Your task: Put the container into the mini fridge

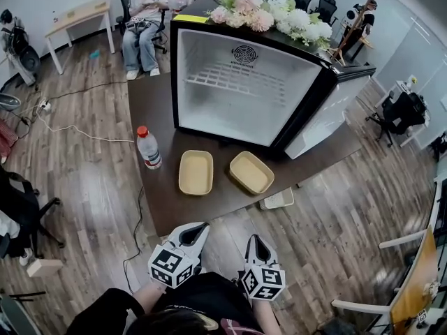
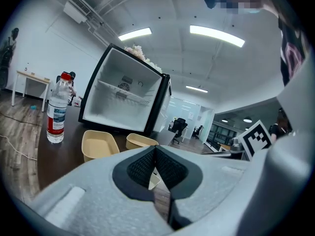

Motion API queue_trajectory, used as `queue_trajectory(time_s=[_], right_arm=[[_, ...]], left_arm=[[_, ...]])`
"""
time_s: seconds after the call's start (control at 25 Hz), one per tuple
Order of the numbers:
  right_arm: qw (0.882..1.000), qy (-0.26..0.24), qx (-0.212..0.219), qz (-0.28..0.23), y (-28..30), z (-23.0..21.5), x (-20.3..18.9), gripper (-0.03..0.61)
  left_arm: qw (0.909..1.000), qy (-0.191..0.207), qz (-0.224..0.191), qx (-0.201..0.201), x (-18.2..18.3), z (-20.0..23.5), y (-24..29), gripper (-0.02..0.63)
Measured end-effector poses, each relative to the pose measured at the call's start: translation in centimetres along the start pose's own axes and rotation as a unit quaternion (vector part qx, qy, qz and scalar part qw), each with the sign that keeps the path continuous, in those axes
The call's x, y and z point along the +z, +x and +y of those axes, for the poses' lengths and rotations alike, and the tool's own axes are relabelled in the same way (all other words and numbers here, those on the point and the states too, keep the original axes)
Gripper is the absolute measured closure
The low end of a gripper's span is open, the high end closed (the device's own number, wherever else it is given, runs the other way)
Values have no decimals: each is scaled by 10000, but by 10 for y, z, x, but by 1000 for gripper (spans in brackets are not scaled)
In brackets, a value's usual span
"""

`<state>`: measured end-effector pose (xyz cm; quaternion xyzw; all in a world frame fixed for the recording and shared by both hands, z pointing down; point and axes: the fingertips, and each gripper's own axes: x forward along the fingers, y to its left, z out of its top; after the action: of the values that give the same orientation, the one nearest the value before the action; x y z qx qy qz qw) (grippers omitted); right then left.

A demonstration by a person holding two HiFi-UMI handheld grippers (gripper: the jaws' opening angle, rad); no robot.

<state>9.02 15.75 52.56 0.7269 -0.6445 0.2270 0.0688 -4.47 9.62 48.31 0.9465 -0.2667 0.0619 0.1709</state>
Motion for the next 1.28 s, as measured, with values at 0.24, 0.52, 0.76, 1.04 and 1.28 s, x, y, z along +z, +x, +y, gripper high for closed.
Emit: queue_trajectory(time_s=[0.24,0.52,0.76,1.04,1.28], right_arm=[[9999,-50,-89,8,37,2,20,569],[9998,-80,-163,72,74,8,30,569],[9993,-144,-294,167,92,12,31,569],[9984,-58,-443,348,105,4,26,560],[9979,-132,-428,465,116,-21,34,532]], left_arm=[[10000,-8,4,-5,15,34,25,606],[10000,-39,-2,1,24,71,48,606],[9999,26,54,-113,29,88,58,606],[9996,-29,264,112,22,109,58,606],[9989,-112,340,290,18,115,70,606]])
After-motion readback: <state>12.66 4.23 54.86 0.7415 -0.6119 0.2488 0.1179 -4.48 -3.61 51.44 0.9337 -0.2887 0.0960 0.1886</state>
